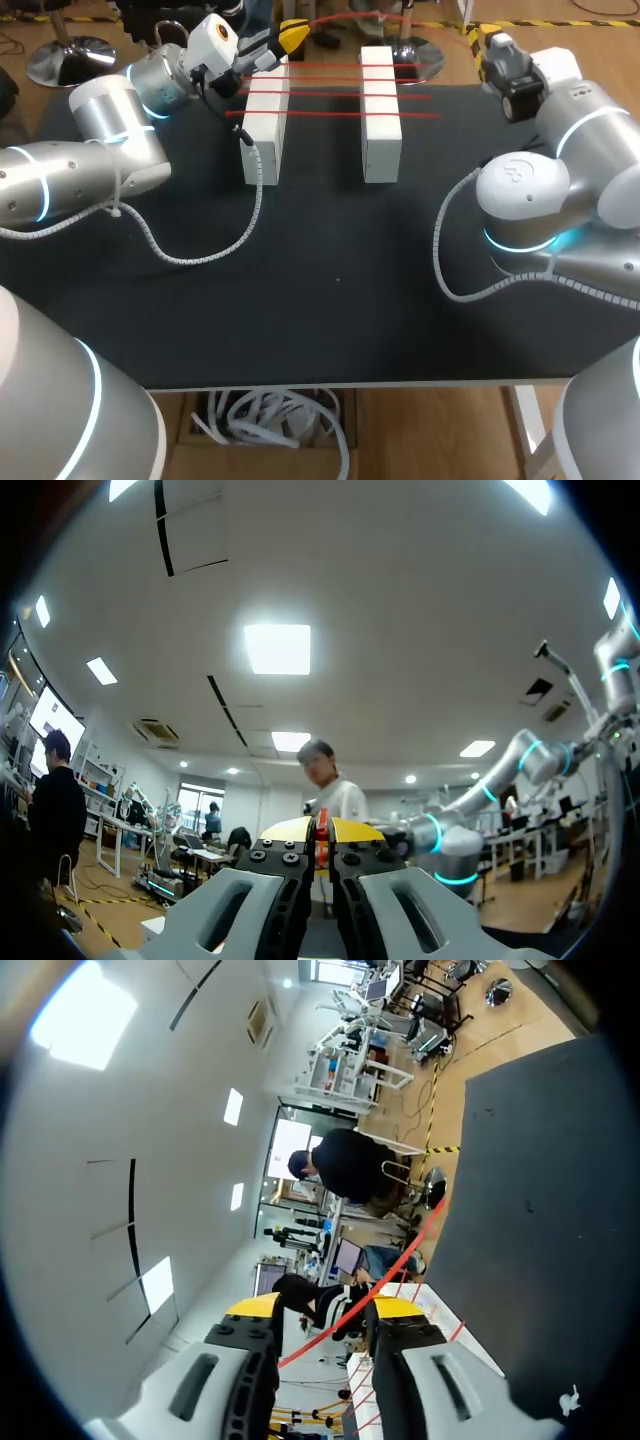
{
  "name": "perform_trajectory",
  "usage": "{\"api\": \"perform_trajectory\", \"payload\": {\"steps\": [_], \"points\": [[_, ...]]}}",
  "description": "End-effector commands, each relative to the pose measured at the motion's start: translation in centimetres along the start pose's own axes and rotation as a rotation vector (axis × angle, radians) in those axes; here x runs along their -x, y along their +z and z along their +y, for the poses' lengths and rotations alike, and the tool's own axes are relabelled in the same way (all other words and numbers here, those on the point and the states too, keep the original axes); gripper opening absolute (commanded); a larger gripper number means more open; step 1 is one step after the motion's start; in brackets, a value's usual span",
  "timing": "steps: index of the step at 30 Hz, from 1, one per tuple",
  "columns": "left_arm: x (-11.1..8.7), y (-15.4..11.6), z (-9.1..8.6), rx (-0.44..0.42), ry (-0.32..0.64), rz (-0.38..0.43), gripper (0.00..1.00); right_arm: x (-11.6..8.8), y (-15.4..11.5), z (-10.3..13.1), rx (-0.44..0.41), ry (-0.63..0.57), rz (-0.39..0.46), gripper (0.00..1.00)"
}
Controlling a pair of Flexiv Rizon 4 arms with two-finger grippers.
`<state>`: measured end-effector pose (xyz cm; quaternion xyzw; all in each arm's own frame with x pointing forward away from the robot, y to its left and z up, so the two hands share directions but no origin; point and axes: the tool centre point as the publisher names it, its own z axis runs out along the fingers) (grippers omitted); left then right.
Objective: Grab the tape and strap the tape.
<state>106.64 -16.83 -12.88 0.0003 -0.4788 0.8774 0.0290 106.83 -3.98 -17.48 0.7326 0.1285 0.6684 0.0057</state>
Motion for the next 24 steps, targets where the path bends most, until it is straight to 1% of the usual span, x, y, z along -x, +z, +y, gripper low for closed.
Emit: {"api": "perform_trajectory", "payload": {"steps": [1,8,11,15,16,17,19,22,24], "points": [[0.11,-0.07,0.05,-0.001,-0.001,0.004,0.0,-0.04,-0.03,0.11,-0.004,-0.003,-0.01,0.28],[0.11,-0.07,0.05,-0.001,-0.001,0.004,0.0,0.01,-0.01,0.0,-0.006,-0.006,-0.017,0.27],[0.11,-0.07,0.05,-0.001,-0.001,0.004,0.0,0.12,0.01,-0.05,-0.008,-0.009,-0.024,0.22],[0.11,-0.07,0.05,-0.001,-0.001,0.004,0.0,0.17,0.05,-0.08,-0.009,-0.009,-0.03,0.18],[0.11,-0.07,0.05,-0.001,-0.001,0.004,0.0,0.18,0.06,-0.08,-0.009,-0.009,-0.03,0.16],[0.11,-0.07,0.05,-0.001,-0.001,0.004,0.0,0.18,0.08,-0.09,-0.01,-0.01,-0.03,0.12],[0.11,-0.07,0.05,-0.001,-0.001,0.004,0.0,0.17,0.1,-0.11,-0.012,-0.011,-0.03,0.14],[0.11,-0.07,0.05,-0.001,-0.001,0.004,0.0,0.13,0.12,-0.17,-0.016,-0.014,-0.027,0.14],[0.11,-0.07,0.05,-0.001,-0.001,0.004,0.0,0.07,0.09,-0.27,-0.021,-0.017,-0.028,0.17]]}}
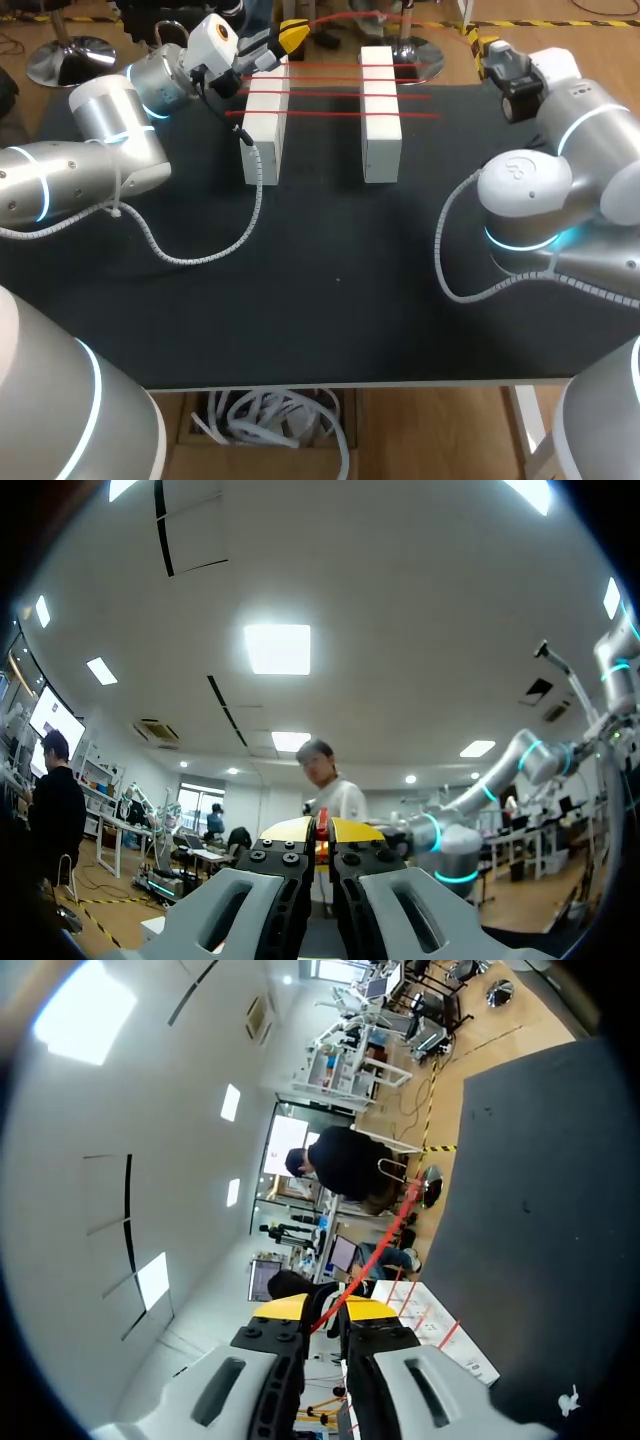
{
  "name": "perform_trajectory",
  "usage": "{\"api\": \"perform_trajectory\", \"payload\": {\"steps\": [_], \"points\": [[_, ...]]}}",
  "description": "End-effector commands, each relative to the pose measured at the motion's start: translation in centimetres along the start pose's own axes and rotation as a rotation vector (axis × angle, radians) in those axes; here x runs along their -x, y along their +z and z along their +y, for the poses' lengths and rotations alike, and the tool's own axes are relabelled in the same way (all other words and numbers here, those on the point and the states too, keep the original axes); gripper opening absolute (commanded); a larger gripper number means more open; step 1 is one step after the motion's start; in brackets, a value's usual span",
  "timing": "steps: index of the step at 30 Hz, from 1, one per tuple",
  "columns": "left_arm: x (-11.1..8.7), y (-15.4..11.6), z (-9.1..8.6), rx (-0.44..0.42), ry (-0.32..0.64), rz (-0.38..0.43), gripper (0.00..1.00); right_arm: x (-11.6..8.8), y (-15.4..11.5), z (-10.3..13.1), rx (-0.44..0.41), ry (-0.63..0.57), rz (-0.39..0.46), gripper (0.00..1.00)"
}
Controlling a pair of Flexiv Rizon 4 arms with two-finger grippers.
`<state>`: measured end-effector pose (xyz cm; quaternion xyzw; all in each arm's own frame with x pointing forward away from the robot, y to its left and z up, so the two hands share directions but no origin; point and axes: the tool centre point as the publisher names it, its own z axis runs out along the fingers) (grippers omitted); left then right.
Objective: Grab the tape and strap the tape.
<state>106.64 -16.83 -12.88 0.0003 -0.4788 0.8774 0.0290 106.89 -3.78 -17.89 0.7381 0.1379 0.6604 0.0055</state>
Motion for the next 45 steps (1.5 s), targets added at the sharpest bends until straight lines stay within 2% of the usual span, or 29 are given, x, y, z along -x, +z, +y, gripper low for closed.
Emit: {"api": "perform_trajectory", "payload": {"steps": [1,7,15,19,25,28,29,30,45], "points": [[0.11,-0.06,0.05,-0.001,-0.001,0.004,0.0,-0.29,-0.05,-0.02,-0.007,-0.006,-0.009,0.18],[0.11,-0.06,0.05,-0.001,-0.001,0.004,0.0,-0.21,-0.25,-0.23,-0.016,-0.011,-0.014,0.27],[0.11,-0.06,0.05,-0.001,-0.001,0.004,0.0,-0.14,-0.51,-0.31,-0.025,-0.016,-0.016,0.27],[0.11,-0.06,0.05,-0.001,-0.001,0.004,0.0,-0.13,-0.59,-0.25,-0.022,-0.015,-0.014,0.21],[0.11,-0.06,0.05,-0.001,-0.001,0.004,0.0,-0.2,-0.66,-0.13,-0.021,-0.019,-0.011,0.23],[0.11,-0.06,0.05,-0.001,-0.001,0.004,0.0,-0.2,-0.68,-0.12,-0.021,-0.021,-0.013,0.14],[0.11,-0.06,0.05,-0.001,-0.001,0.004,0.0,-0.19,-0.69,-0.12,-0.02,-0.021,-0.013,0.03],[0.11,-0.06,0.05,-0.001,-0.001,0.004,0.0,-0.18,-0.69,-0.11,-0.021,-0.025,-0.014,0.0],[0.11,-0.06,0.05,-0.001,-0.001,0.004,0.0,-0.55,-0.67,-0.04,-0.029,-0.068,0.004,0.0]]}}
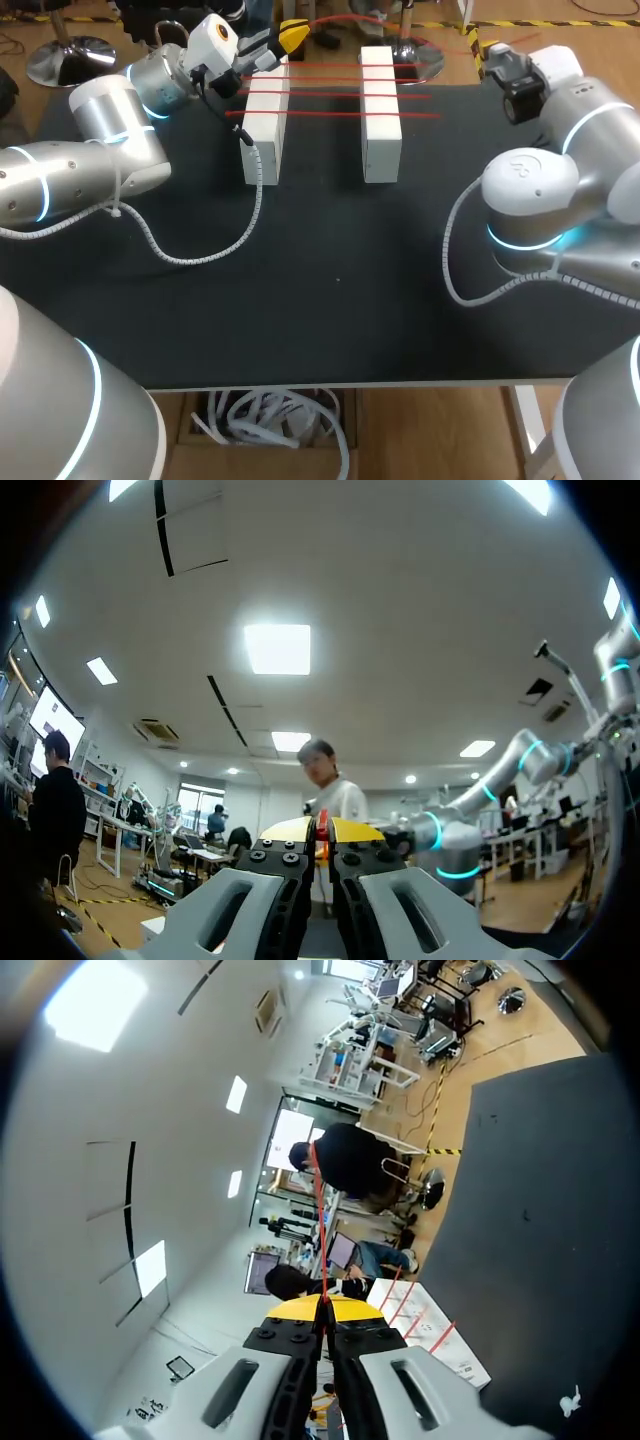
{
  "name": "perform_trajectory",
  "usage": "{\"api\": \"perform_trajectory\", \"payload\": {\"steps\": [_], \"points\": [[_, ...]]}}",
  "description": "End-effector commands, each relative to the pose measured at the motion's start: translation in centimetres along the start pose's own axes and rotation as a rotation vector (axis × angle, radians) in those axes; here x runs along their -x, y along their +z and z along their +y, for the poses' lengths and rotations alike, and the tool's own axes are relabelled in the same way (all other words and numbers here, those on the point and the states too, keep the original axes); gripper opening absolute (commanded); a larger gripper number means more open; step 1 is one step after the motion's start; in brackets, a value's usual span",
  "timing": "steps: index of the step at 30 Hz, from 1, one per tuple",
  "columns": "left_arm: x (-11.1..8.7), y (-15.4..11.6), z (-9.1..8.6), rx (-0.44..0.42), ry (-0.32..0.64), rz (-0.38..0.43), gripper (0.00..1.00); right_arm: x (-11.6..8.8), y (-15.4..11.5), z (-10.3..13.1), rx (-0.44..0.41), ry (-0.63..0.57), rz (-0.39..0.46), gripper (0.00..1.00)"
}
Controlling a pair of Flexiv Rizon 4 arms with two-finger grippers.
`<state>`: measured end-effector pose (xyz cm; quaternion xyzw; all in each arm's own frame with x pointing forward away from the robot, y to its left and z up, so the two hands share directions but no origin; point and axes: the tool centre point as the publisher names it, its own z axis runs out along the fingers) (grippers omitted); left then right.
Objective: Grab the tape and strap the tape.
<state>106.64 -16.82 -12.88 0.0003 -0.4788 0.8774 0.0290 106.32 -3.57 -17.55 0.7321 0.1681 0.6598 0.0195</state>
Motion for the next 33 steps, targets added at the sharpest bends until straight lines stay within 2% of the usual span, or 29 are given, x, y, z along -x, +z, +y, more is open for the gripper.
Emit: {"api": "perform_trajectory", "payload": {"steps": [1,12,15,20,22,27,33], "points": [[0.11,-0.06,0.05,-0.001,-0.001,0.004,0.0,-0.22,-0.11,0.22,-0.009,-0.004,0.001,0.0],[0.11,-0.04,0.08,0.016,-0.002,0.006,0.0,-0.22,-0.11,0.22,-0.009,-0.004,0.001,0.0],[0.07,0.26,0.26,0.128,0.022,-0.002,0.0,-0.22,-0.11,0.22,-0.009,-0.004,0.001,0.0],[-0.05,0.69,0.87,0.412,0.056,-0.003,0.0,-0.22,-0.11,0.22,-0.009,-0.004,0.001,0.0],[-0.07,0.72,0.92,0.438,0.059,-0.013,0.0,-0.22,-0.11,0.22,-0.009,-0.004,0.001,0.0],[-0.09,0.78,0.97,0.587,0.071,-0.026,0.0,-0.22,-0.11,0.22,-0.009,-0.004,0.001,0.0],[0.02,0.52,0.98,0.692,0.065,-0.068,0.0,-0.22,-0.11,0.22,-0.009,-0.004,0.001,0.0]]}}
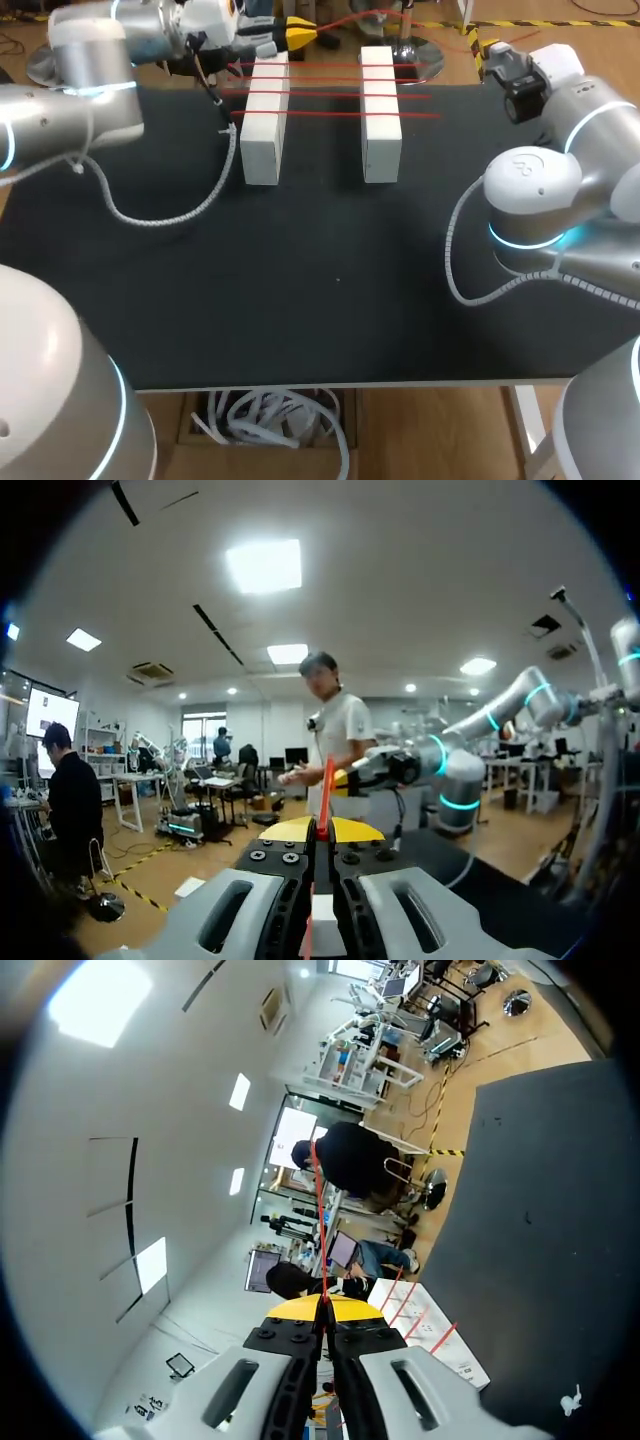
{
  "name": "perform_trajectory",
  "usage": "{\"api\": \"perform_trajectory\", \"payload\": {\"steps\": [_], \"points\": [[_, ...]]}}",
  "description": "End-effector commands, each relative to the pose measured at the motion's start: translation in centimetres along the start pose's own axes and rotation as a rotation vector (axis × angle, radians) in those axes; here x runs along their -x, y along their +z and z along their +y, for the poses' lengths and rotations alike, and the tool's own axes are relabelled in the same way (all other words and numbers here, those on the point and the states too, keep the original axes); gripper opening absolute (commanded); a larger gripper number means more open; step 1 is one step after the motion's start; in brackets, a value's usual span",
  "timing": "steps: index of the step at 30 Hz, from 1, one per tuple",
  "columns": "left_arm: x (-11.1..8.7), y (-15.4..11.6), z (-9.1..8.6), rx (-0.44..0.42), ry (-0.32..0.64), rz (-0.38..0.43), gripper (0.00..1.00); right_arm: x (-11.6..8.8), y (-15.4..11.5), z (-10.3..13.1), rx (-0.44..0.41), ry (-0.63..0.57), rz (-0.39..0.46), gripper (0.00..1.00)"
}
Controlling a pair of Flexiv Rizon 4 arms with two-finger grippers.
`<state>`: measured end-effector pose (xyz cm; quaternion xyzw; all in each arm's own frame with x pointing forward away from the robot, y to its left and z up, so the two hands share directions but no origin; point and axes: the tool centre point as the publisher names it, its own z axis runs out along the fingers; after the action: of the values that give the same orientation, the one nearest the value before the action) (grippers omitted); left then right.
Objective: Grab the tape and strap the tape.
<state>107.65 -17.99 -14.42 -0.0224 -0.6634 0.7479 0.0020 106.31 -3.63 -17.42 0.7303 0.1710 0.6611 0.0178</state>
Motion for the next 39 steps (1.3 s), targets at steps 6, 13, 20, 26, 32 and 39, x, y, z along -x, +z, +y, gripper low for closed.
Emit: {"api": "perform_trajectory", "payload": {"steps": [6,13,20,26,32,39], "points": [[-1.0,0.0,-0.8,0.292,-0.053,-0.072,0.0,-0.1,-0.1,0.1,-0.004,-0.001,-0.004,0.0],[-1.0,0.4,-0.7,0.368,-0.046,-0.059,0.0,-0.1,-0.1,0.1,-0.004,-0.001,-0.004,0.0],[-0.9,0.7,-0.6,0.517,-0.024,-0.026,0.0,-0.1,-0.1,0.1,-0.004,-0.001,-0.004,0.0],[-0.9,0.7,-0.1,0.644,-0.015,-0.021,0.0,-0.1,-0.1,0.1,-0.004,-0.001,-0.004,0.0],[-1.0,0.6,0.5,0.726,-0.067,-0.026,0.0,-0.1,-0.1,0.1,-0.004,-0.001,-0.004,0.0],[-1.2,0.7,0.7,0.758,-0.071,-0.031,0.0,-0.1,-0.1,0.1,-0.004,-0.001,-0.004,0.0]]}}
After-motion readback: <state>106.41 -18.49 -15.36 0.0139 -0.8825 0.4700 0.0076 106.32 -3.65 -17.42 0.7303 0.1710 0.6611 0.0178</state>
